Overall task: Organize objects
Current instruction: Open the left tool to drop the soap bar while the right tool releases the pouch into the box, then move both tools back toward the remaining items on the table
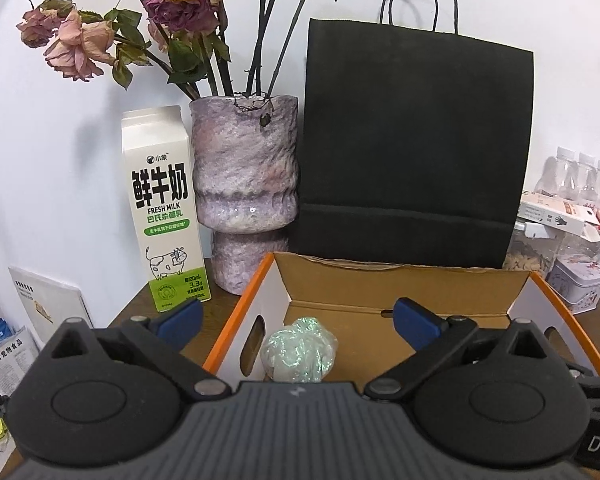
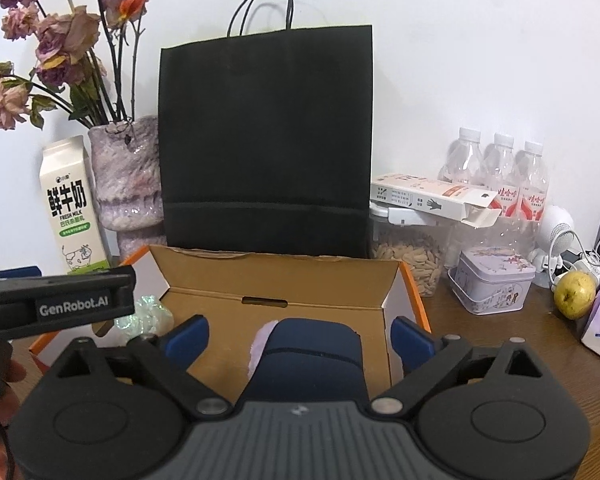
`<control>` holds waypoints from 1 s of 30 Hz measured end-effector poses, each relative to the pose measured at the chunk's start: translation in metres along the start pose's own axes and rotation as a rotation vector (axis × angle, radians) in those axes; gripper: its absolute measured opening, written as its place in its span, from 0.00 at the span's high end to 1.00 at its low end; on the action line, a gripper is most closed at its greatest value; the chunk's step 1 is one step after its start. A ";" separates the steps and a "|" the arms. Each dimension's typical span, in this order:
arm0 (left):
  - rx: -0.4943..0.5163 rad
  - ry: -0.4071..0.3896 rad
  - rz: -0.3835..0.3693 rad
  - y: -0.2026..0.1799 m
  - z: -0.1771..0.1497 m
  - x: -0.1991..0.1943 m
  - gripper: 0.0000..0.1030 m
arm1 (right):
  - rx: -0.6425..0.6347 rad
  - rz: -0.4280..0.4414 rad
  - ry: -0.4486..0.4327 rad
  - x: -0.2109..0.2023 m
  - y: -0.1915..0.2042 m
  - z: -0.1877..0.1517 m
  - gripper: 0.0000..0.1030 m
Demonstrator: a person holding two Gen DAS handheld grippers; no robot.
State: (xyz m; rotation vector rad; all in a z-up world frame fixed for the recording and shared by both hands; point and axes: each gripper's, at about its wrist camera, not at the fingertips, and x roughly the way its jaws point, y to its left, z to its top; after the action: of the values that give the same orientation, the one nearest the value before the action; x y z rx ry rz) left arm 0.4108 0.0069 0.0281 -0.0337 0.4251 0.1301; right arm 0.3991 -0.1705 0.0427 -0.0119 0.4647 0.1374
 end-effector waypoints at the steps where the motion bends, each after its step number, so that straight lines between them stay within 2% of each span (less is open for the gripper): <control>1: -0.004 0.002 -0.003 0.001 0.000 -0.001 0.00 | 0.000 0.002 -0.003 -0.002 0.000 0.000 0.05; 7: -0.034 0.004 -0.027 0.006 0.002 -0.015 0.00 | -0.007 0.013 -0.026 -0.020 0.001 0.001 0.05; 15: -0.027 -0.007 -0.046 0.012 -0.004 -0.047 0.00 | -0.029 0.027 -0.081 -0.054 0.003 0.000 0.01; 25: 0.009 -0.014 -0.015 0.018 -0.026 -0.094 0.00 | -0.073 0.052 -0.126 -0.104 0.004 -0.016 0.00; 30: 0.023 -0.020 -0.033 0.020 -0.041 -0.121 0.00 | -0.087 0.062 -0.141 -0.132 0.002 -0.028 0.00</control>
State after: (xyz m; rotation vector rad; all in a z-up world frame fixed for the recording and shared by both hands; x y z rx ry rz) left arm 0.2823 0.0095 0.0410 -0.0169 0.4063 0.0934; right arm 0.2691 -0.1865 0.0765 -0.0729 0.3179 0.2174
